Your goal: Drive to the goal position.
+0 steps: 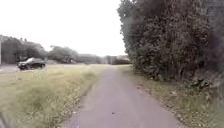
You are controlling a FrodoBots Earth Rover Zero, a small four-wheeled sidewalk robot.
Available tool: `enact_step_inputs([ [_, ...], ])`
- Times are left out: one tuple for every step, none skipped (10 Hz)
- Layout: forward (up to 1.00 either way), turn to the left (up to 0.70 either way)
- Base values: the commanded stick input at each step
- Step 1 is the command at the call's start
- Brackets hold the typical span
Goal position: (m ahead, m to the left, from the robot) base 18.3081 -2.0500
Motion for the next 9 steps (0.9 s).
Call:
enact_step_inputs([
  [1.0,0.0],
  [1.0,0.0],
  [1.0,0.0],
  [1.0,0.0],
  [1.0,0.0],
  [1.0,0.0],
  [1.0,0.0],
  [1.0,0.0],
  [1.0,0.0],
])
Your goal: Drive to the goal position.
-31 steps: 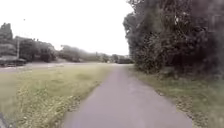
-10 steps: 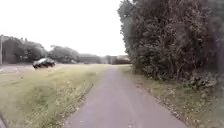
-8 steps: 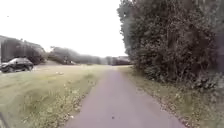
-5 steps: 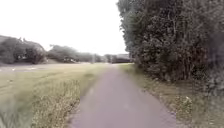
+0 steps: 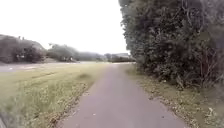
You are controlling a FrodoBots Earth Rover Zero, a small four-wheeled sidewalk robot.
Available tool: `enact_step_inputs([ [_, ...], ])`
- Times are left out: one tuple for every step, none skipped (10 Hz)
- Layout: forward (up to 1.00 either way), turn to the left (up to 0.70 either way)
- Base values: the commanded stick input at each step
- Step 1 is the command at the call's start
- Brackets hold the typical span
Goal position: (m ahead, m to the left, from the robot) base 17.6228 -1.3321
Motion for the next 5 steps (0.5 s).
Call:
enact_step_inputs([
  [1.0,0.0],
  [1.0,0.0],
  [1.0,0.0],
  [1.0,0.0],
  [1.0,0.0],
])
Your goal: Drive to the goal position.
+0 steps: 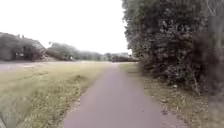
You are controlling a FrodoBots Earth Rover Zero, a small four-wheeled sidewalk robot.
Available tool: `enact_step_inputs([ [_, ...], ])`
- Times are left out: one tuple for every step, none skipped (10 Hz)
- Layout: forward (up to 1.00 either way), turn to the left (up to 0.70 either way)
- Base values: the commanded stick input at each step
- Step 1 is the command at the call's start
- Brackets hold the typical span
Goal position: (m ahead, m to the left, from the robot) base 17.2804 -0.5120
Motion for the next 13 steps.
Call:
enact_step_inputs([
  [1.0,0.0],
  [1.0,0.0],
  [1.0,0.0],
  [1.0,0.0],
  [1.0,0.0],
  [1.0,0.0],
  [1.0,0.0],
  [1.0,0.0],
  [1.0,0.0],
  [1.0,0.0],
  [1.0,0.0],
  [1.0,0.0],
  [1.0,0.0],
])
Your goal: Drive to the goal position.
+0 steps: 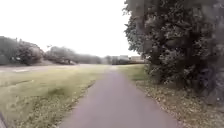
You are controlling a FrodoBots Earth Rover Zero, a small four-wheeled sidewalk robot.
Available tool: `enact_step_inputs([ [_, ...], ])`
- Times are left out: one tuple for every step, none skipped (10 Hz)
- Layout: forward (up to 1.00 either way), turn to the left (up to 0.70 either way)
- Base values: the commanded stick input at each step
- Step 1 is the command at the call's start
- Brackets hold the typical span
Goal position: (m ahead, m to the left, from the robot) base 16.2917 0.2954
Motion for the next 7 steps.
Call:
enact_step_inputs([
  [1.0,0.0],
  [1.0,0.0],
  [1.0,0.0],
  [1.0,0.0],
  [1.0,0.0],
  [1.0,0.0],
  [1.0,0.0],
])
